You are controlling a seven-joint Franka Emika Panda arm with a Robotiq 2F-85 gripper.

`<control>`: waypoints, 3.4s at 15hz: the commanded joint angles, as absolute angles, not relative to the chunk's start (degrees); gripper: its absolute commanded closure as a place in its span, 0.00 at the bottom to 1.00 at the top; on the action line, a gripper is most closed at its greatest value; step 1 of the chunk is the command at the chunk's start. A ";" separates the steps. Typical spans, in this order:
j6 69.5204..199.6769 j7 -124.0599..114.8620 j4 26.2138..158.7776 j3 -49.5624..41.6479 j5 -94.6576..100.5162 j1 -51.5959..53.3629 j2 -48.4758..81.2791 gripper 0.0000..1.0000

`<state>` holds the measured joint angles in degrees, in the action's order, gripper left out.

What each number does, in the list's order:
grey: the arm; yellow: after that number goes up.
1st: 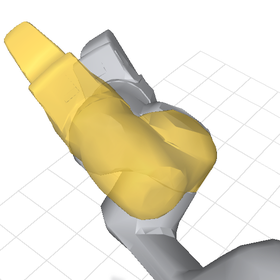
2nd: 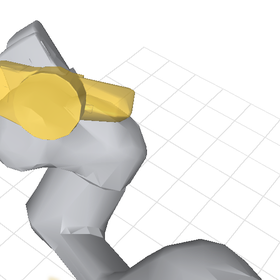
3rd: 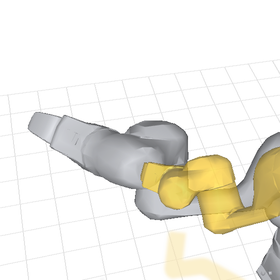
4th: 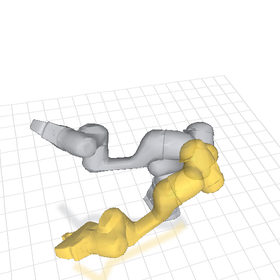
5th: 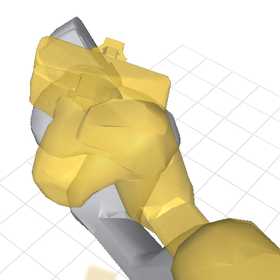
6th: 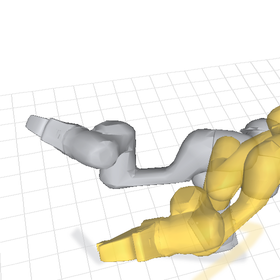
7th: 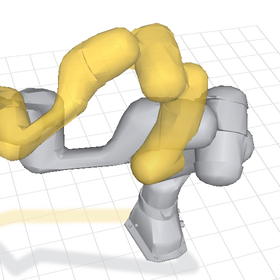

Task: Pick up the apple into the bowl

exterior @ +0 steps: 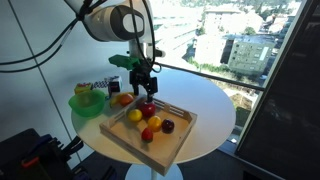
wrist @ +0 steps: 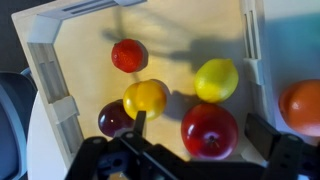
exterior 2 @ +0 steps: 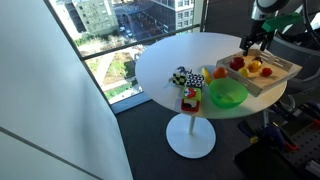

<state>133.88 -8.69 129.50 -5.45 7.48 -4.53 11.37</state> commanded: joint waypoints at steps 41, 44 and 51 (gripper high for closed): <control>144.17 -2.96 121.02 -4.02 3.36 -4.07 26.31 0.43; 142.34 -4.34 121.43 -4.53 3.98 -3.35 24.85 0.44; 136.24 -5.25 123.01 -5.38 5.18 -2.13 19.07 0.44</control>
